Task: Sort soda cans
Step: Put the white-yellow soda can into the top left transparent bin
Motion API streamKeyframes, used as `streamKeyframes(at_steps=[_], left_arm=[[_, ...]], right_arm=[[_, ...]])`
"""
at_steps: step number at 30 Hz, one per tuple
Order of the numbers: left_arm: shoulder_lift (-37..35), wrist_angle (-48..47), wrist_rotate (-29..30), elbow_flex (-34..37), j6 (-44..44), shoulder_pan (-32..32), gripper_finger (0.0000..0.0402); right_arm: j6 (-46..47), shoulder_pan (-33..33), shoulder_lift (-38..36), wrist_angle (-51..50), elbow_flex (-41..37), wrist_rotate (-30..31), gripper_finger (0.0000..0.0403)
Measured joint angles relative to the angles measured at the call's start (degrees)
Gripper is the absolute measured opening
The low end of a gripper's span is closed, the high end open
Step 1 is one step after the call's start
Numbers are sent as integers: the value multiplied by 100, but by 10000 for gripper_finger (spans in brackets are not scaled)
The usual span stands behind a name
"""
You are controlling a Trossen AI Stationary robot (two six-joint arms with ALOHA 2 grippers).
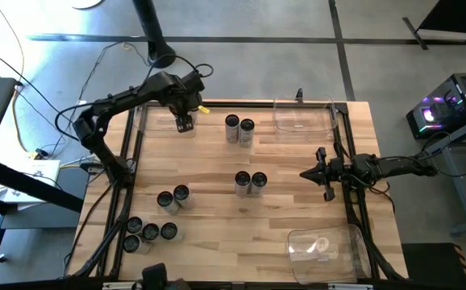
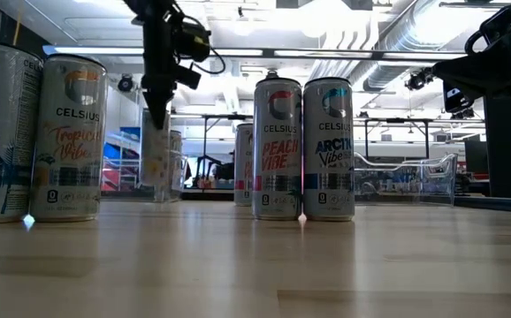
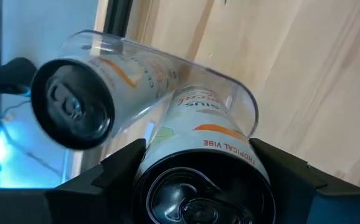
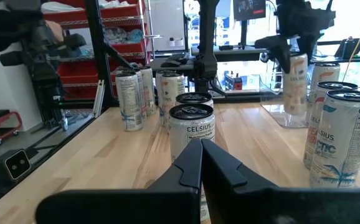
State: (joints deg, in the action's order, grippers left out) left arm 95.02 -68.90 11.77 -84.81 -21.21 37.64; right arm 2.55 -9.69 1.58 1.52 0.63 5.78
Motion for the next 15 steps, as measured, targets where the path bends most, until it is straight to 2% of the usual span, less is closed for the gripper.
streamKeyframes(at_steps=[5, 15], left_arm=[[0, 487, -347, 264, -145, 222, 248], [4, 756, -538, 518, -189, 364, 284]], right_arm=[[2, 1, -2, 0, 2, 0, 0], [0, 2, 0, 0, 0, 0, 0]])
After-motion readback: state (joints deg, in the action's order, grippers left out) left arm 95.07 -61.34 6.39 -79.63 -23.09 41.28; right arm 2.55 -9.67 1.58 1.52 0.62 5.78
